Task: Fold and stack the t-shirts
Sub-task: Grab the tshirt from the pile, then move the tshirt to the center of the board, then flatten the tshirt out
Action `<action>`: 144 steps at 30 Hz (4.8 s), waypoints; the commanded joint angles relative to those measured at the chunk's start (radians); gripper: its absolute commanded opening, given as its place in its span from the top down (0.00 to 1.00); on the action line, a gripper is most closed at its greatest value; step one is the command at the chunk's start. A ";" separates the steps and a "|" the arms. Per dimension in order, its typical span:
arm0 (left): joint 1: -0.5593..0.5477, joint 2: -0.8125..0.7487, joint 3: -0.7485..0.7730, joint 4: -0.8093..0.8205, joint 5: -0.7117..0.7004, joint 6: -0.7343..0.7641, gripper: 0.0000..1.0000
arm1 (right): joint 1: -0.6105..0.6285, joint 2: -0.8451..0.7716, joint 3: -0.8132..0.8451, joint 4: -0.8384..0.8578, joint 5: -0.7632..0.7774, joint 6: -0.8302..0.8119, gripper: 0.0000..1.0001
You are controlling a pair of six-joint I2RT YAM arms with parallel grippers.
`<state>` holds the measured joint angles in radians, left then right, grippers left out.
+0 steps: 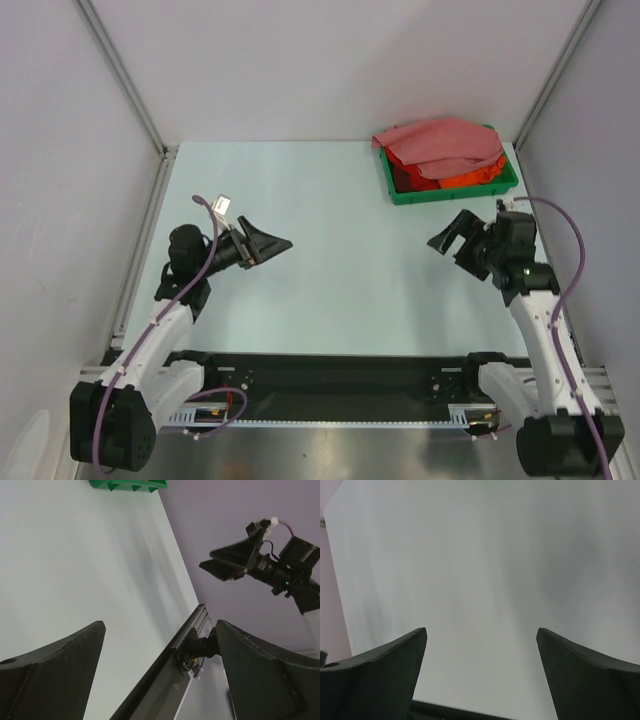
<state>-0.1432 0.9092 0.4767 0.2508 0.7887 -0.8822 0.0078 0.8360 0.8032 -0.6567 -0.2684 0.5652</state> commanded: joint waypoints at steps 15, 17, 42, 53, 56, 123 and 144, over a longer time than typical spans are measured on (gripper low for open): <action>-0.180 0.098 0.381 -0.380 -0.155 0.324 0.10 | -0.105 1.039 0.853 0.431 0.078 -0.031 0.26; -0.202 0.134 0.419 -0.390 -0.155 0.342 0.11 | -0.082 1.118 0.928 0.401 0.103 -0.028 0.23; -0.257 0.249 0.533 -0.478 -0.223 0.397 0.14 | -0.040 1.422 1.471 0.305 0.248 -0.122 1.00; -0.257 0.175 0.531 -0.492 -0.273 0.393 0.14 | -0.011 1.107 1.670 0.480 0.267 -0.277 1.00; -0.257 0.158 0.533 -0.496 -0.279 0.391 0.14 | 0.030 0.973 1.682 0.508 0.267 -0.341 1.00; -0.411 0.484 0.433 -0.645 -0.818 0.350 0.17 | 0.500 0.198 -0.177 -0.207 0.572 0.699 0.42; -0.411 0.700 0.539 -0.686 -0.973 0.370 0.19 | 0.449 0.242 -0.243 0.012 0.486 0.556 0.55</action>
<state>-0.5480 1.5909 0.9611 -0.4286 -0.1276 -0.5224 0.4606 1.0893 0.5785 -0.6788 0.2386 1.1393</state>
